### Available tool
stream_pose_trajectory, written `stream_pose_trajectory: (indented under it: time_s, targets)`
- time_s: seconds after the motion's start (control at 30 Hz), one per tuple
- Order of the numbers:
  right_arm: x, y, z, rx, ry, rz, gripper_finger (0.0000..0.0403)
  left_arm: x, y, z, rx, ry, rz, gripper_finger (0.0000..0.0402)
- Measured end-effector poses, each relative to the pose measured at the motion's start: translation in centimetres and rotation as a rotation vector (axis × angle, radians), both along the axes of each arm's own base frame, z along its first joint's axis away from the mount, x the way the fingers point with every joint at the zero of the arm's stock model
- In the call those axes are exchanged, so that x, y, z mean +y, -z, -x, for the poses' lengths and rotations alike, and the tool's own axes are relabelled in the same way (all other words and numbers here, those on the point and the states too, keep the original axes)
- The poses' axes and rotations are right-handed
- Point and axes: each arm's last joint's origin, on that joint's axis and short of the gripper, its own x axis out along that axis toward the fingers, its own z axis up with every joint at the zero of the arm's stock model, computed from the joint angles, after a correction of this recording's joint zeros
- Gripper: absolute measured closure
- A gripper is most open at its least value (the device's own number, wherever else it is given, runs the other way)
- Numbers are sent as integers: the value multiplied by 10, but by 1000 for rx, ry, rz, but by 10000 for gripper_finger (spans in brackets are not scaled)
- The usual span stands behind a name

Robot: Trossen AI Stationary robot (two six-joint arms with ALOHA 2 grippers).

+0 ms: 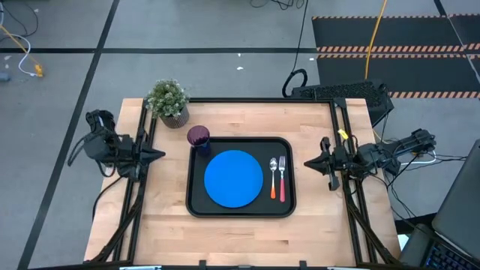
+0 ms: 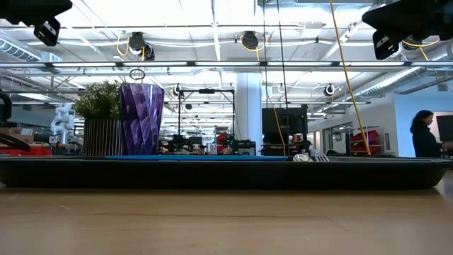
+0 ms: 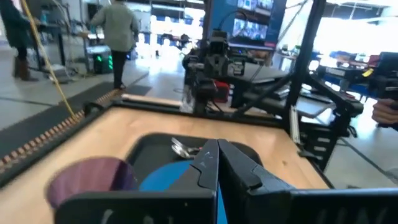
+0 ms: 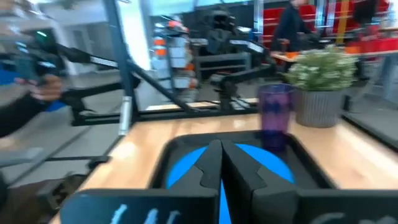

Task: Pick and place plate/cup/fork/spoon on tray
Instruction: Return to Home Position

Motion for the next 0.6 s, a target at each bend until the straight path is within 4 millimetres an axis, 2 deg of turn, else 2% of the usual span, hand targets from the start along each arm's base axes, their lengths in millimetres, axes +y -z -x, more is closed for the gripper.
stream_pose_trajectory:
  time_s: [0.17,0.3,0.47,0.6]
  targets:
    - [-1,22,-3,33,-49,-40,403,-10,21,-9,22,10,18,401]
    - [-4,37,-6,76,-55,-53,403,-13,24,-16,-48,-10,78,401]
    - [-10,35,-7,56,-89,-57,403,-10,22,-19,-74,1,59,401]
    - [-15,35,-8,55,-89,-57,403,-9,31,-25,-50,-22,38,401]
